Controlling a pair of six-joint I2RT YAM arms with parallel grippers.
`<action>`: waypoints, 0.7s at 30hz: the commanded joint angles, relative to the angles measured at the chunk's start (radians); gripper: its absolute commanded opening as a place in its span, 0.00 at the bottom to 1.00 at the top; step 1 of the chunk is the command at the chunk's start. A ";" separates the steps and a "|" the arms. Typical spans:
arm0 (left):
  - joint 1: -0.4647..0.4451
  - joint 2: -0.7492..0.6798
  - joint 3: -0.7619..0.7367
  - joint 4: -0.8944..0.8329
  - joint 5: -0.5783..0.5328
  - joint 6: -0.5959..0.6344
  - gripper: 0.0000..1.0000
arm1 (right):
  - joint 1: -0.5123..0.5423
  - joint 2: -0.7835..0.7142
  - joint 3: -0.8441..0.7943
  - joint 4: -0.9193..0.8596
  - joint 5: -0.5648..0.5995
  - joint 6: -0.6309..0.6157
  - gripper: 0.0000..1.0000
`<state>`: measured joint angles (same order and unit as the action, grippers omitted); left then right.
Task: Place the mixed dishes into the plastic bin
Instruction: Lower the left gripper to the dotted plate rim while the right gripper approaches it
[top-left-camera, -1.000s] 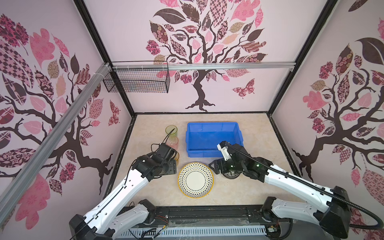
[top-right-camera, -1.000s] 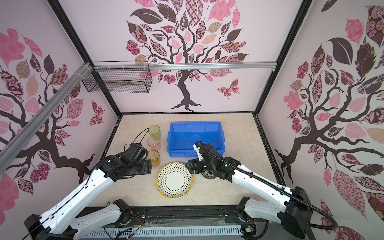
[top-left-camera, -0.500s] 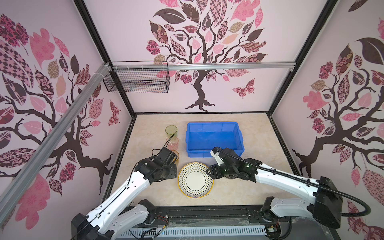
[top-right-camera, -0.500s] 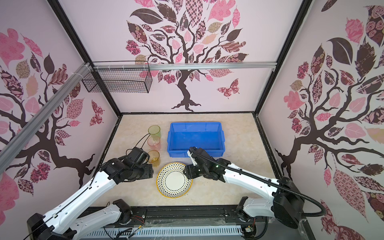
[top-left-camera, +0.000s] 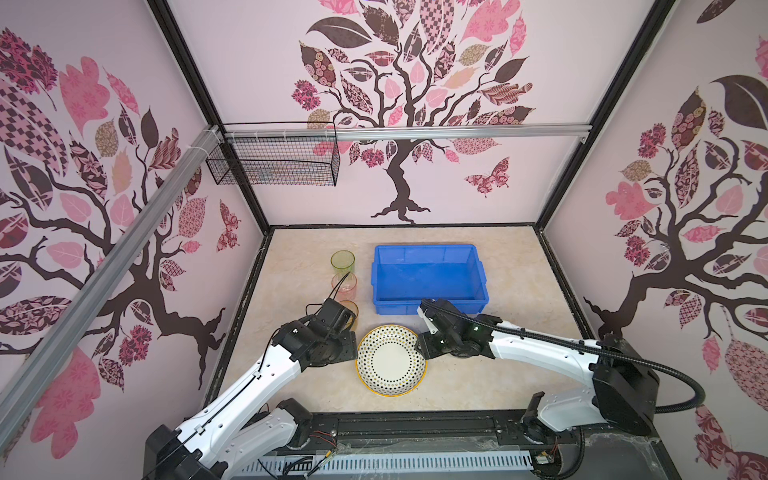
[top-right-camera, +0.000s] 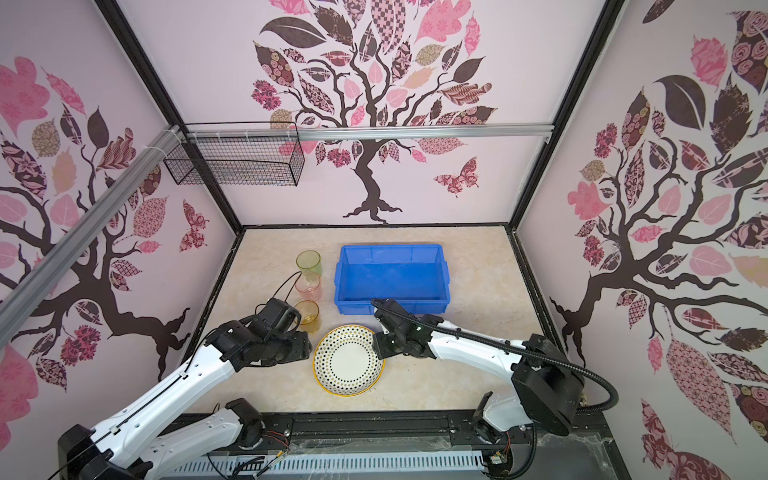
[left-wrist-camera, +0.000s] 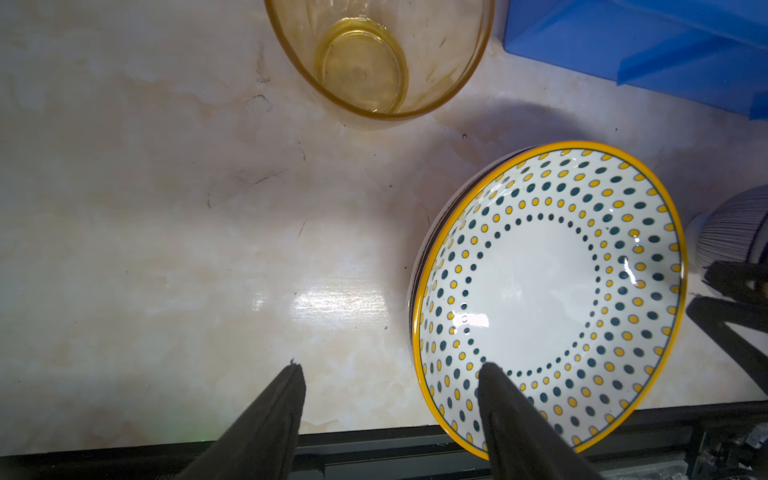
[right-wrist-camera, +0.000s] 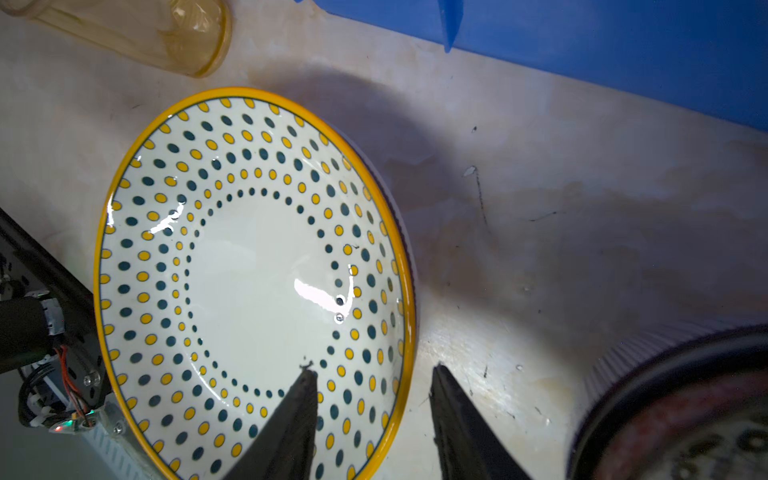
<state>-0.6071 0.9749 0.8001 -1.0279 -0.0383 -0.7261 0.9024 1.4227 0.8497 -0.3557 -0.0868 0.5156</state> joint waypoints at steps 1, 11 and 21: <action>-0.004 -0.018 -0.065 0.076 0.053 -0.052 0.69 | 0.006 0.034 0.043 -0.026 0.036 -0.011 0.46; -0.010 -0.012 -0.120 0.119 0.080 -0.091 0.66 | 0.006 0.046 0.048 -0.020 0.050 -0.033 0.36; -0.032 0.017 -0.122 0.142 0.087 -0.099 0.64 | 0.006 0.059 0.045 -0.024 0.069 -0.034 0.24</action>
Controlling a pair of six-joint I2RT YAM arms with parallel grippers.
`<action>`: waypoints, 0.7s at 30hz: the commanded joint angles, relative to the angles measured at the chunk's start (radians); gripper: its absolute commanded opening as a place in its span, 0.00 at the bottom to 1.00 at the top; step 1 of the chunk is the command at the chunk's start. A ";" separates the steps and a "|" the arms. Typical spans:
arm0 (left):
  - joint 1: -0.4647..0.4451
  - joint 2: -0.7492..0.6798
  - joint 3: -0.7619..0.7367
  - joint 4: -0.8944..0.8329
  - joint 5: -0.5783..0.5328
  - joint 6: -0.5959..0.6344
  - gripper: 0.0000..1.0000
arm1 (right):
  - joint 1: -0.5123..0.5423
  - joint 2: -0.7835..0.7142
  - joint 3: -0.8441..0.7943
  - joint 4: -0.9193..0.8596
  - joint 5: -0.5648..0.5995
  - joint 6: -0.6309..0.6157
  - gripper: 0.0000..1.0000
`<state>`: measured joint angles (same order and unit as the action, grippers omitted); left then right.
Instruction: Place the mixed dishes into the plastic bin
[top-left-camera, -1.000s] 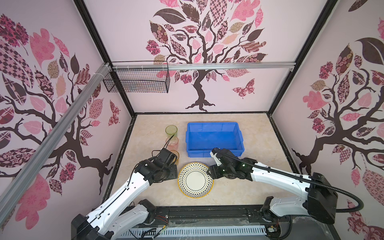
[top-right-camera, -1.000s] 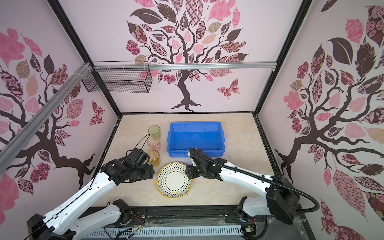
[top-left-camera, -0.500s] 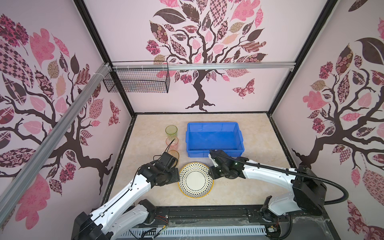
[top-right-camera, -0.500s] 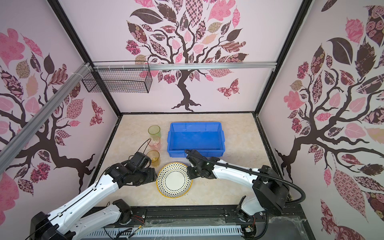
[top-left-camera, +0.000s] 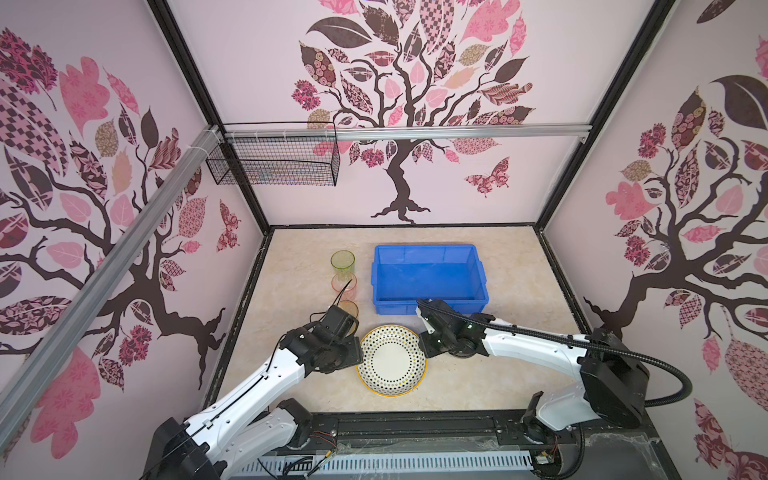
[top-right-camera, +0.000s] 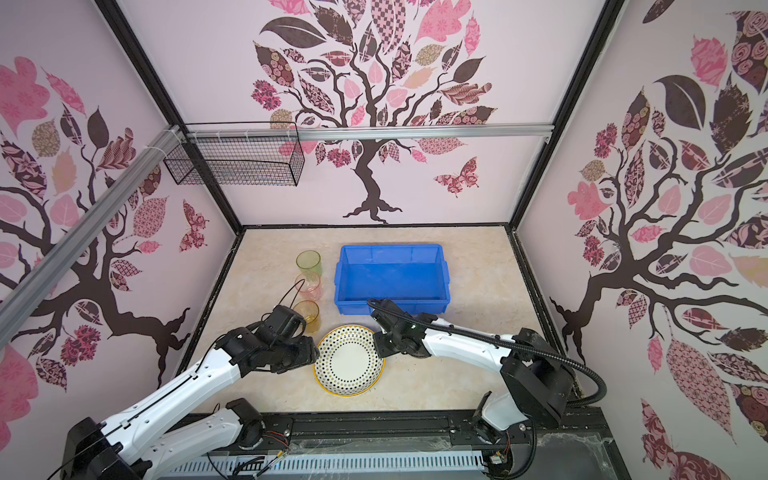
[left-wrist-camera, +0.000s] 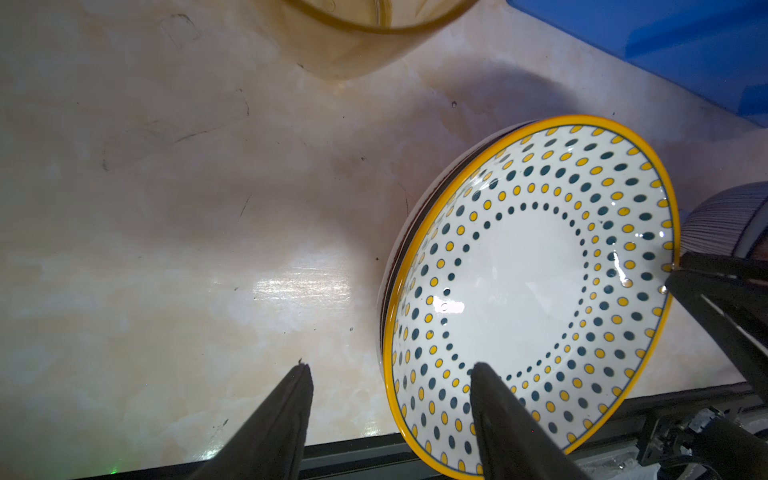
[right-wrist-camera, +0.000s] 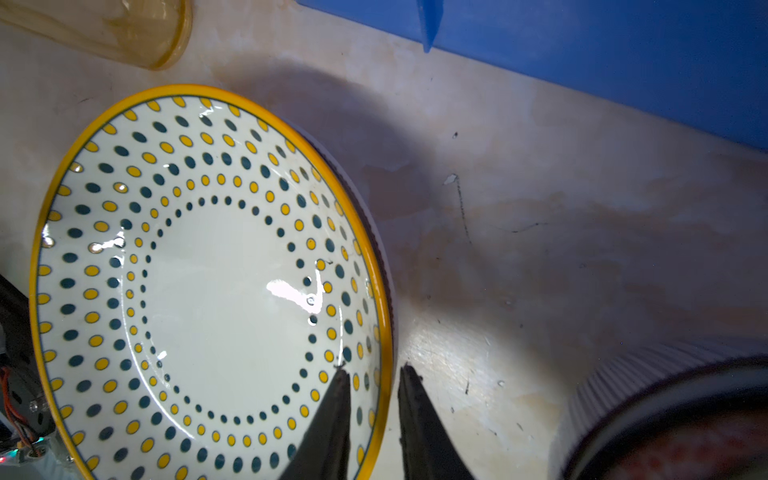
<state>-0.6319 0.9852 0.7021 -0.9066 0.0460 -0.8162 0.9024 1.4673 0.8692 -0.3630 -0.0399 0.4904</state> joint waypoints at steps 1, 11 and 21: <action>-0.011 0.010 -0.022 0.020 0.003 -0.009 0.64 | 0.007 0.014 0.025 -0.015 0.023 -0.010 0.23; -0.052 0.027 -0.036 0.026 -0.018 -0.038 0.61 | 0.008 0.019 0.011 -0.004 0.012 -0.016 0.12; -0.064 0.052 -0.041 0.044 -0.020 -0.049 0.58 | 0.007 0.021 -0.014 0.010 -0.003 -0.023 0.07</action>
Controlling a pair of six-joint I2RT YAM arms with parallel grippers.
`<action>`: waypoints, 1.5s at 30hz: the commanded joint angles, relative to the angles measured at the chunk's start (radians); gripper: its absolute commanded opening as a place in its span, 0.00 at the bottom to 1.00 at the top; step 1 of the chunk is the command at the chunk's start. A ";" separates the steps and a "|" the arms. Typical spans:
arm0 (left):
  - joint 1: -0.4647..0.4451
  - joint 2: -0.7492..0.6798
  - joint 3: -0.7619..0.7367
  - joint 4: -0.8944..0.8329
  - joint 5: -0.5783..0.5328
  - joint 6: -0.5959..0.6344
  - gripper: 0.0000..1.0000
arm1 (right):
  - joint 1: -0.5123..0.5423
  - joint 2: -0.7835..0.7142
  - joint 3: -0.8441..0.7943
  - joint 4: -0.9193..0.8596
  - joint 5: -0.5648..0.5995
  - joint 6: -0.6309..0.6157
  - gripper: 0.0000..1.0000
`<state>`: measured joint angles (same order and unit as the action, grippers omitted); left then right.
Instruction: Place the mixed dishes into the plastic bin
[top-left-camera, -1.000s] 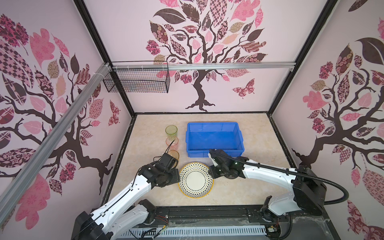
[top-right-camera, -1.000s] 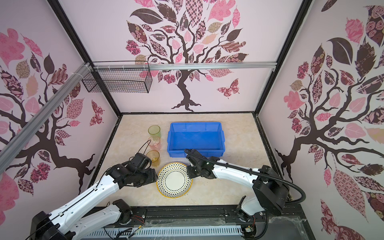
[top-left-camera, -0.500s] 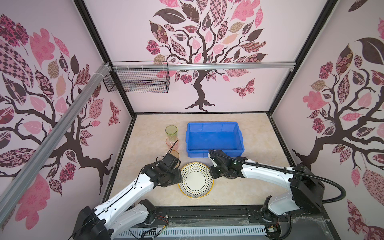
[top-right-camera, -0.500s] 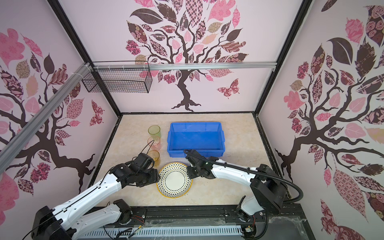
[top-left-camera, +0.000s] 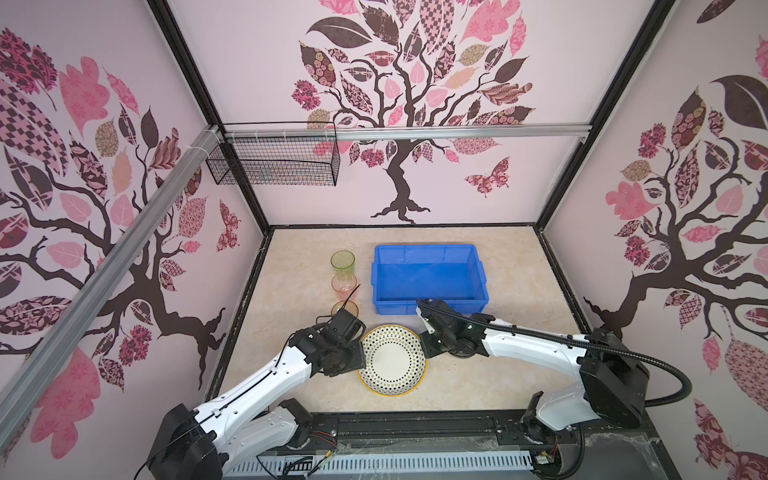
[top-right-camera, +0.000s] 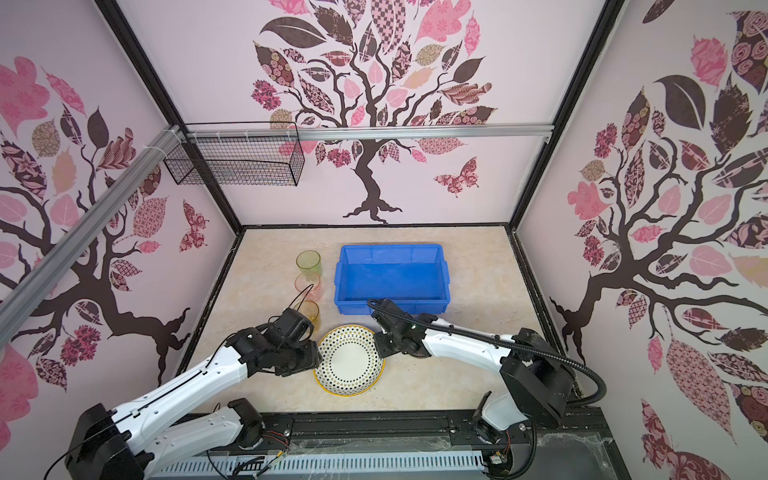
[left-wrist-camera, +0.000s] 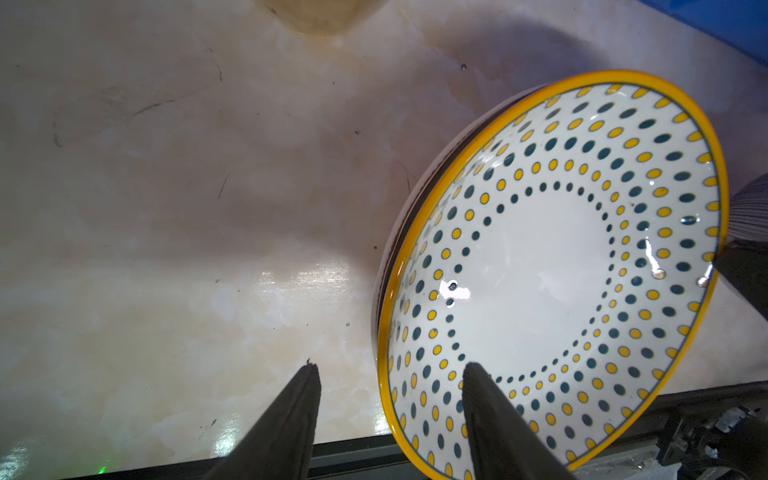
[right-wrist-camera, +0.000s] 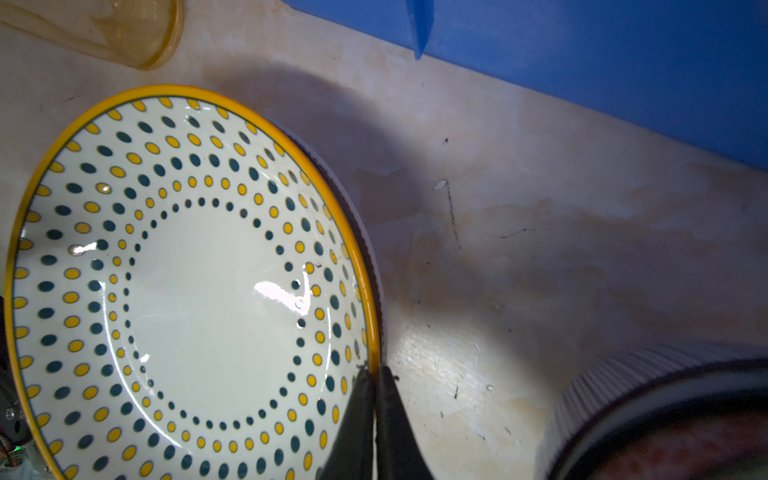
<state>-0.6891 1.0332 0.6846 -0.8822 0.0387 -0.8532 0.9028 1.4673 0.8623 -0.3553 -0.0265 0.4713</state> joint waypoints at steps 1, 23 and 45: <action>-0.007 0.004 -0.025 0.022 -0.011 -0.013 0.57 | 0.007 0.021 -0.010 0.005 -0.018 -0.004 0.07; -0.012 -0.011 -0.047 0.061 0.035 -0.037 0.46 | 0.007 0.025 -0.060 0.070 -0.072 -0.001 0.06; -0.011 -0.059 -0.085 0.077 0.069 -0.064 0.41 | 0.007 0.016 -0.081 0.105 -0.109 0.012 0.06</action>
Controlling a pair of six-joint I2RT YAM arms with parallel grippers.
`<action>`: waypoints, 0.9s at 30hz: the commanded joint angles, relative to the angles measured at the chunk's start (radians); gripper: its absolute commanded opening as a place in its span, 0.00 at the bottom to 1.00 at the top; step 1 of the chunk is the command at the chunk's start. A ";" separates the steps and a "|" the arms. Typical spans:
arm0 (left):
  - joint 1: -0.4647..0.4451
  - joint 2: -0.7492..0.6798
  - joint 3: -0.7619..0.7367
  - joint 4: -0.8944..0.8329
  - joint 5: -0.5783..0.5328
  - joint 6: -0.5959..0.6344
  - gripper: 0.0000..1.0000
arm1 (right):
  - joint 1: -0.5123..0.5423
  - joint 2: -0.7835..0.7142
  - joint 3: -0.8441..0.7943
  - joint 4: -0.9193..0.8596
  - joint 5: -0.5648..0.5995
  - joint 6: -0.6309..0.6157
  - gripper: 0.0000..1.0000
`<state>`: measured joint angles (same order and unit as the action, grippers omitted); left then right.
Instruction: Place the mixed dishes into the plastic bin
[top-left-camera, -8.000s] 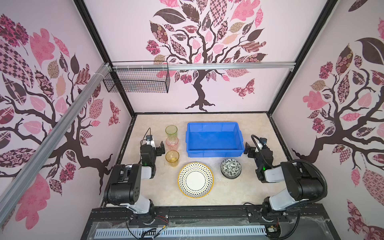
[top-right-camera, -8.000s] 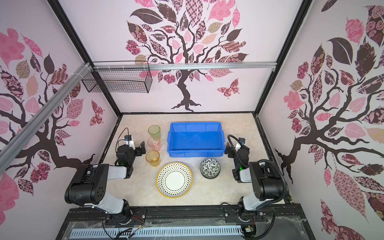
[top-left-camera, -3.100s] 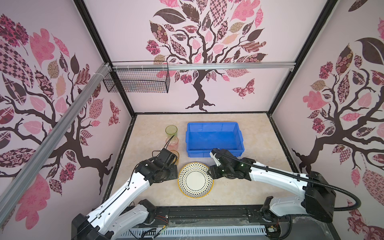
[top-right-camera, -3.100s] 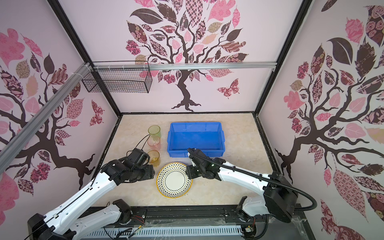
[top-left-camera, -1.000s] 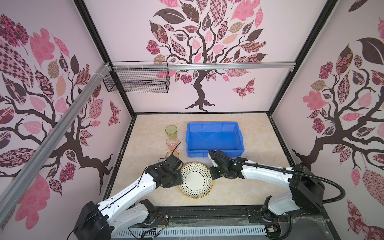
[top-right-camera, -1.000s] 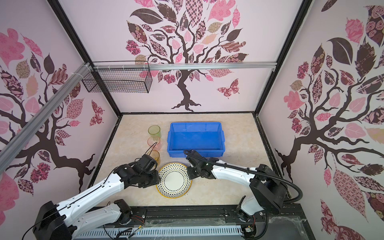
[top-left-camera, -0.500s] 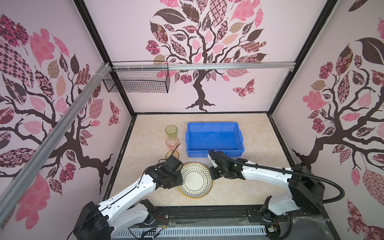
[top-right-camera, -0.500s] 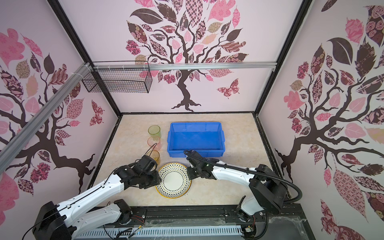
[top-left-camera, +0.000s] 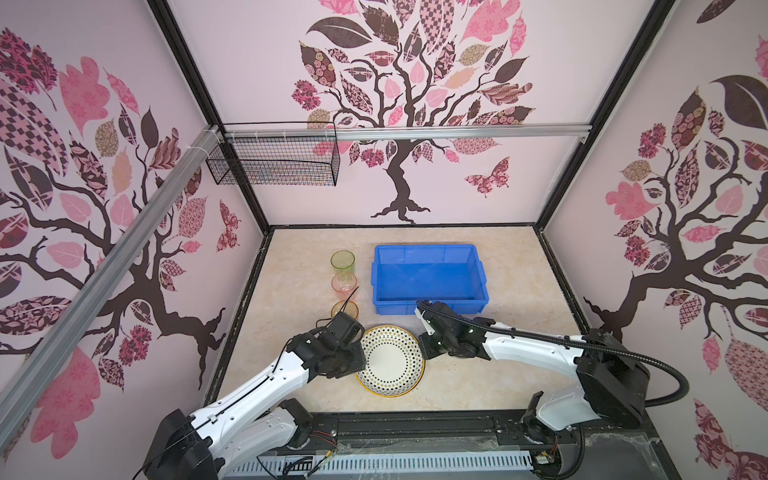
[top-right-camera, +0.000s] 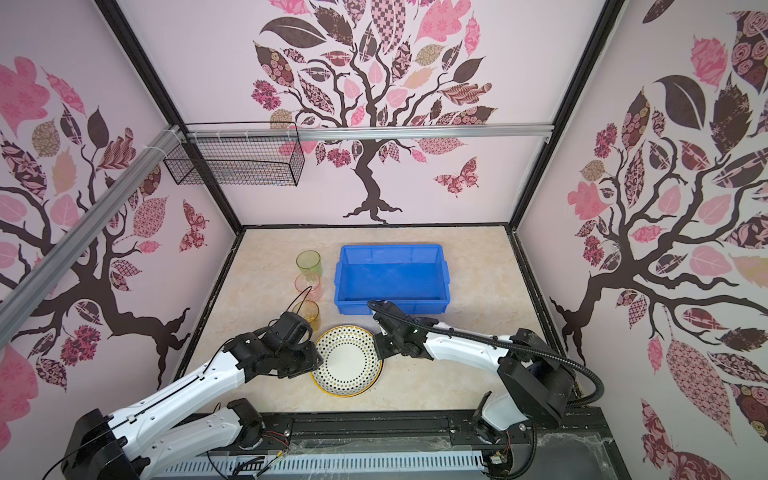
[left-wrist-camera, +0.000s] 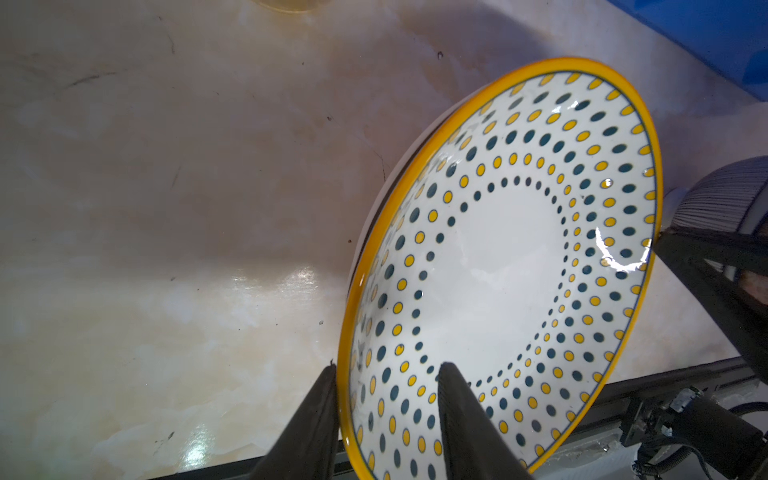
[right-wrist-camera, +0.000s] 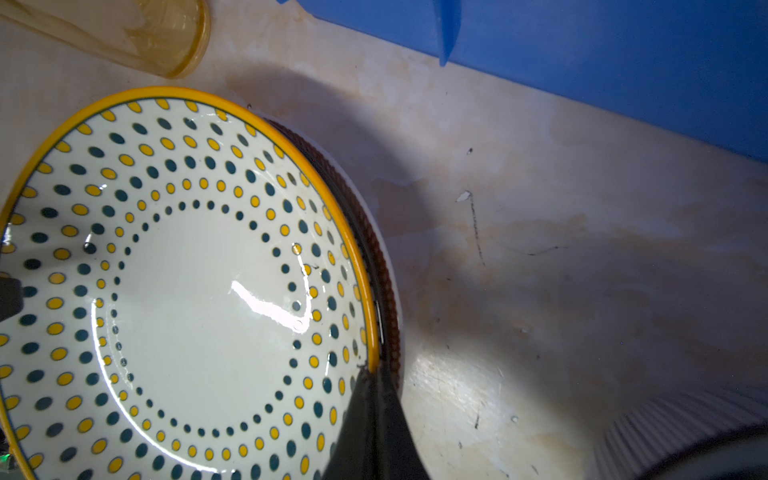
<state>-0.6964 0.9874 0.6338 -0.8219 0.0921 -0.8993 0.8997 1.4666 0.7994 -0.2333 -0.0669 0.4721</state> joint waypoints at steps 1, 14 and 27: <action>-0.004 -0.015 -0.039 0.022 0.022 -0.022 0.41 | 0.011 0.016 -0.020 -0.018 -0.069 0.011 0.06; -0.004 -0.056 -0.076 0.078 0.060 -0.061 0.35 | 0.012 0.002 -0.029 0.003 -0.096 0.026 0.06; -0.004 -0.107 -0.076 0.046 0.055 -0.059 0.33 | 0.011 -0.006 -0.028 0.000 -0.096 0.030 0.06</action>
<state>-0.6964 0.9012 0.5716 -0.7994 0.1349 -0.9611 0.8944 1.4643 0.7906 -0.2161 -0.0872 0.4942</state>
